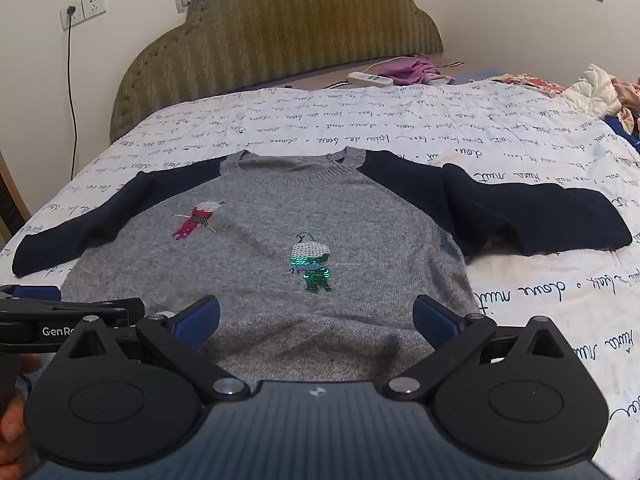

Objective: Fold small clothes

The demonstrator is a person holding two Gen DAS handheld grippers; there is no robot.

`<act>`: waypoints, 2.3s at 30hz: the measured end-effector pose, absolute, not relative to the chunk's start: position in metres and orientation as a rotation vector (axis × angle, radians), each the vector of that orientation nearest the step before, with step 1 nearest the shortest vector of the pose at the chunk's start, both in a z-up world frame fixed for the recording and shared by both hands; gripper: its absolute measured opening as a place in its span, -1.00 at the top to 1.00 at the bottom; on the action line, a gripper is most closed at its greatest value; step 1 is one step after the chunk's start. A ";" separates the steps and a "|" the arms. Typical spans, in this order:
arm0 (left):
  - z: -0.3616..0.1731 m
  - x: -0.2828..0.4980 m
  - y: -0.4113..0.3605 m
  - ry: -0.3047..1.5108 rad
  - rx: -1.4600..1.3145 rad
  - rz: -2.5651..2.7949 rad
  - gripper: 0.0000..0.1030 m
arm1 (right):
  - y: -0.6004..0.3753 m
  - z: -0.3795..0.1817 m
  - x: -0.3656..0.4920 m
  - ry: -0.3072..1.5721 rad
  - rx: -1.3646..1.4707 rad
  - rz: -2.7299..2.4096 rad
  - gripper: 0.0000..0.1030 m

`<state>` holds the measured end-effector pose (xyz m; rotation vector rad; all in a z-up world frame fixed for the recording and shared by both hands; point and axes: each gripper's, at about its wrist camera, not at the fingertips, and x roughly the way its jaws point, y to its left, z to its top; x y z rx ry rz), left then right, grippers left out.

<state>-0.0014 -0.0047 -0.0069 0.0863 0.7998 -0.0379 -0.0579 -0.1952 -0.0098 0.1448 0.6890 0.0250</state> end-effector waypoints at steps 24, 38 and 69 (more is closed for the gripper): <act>-0.009 -0.001 -0.011 0.807 0.099 -0.057 -0.99 | -0.198 -0.012 -0.058 0.677 0.143 0.027 -1.00; -0.012 0.000 -0.013 0.814 0.108 -0.055 -0.99 | -0.203 -0.015 -0.057 0.686 0.164 0.027 -1.00; -0.006 0.010 -0.055 0.773 0.176 -0.073 -0.99 | -0.244 -0.014 -0.048 0.636 0.185 0.013 -1.00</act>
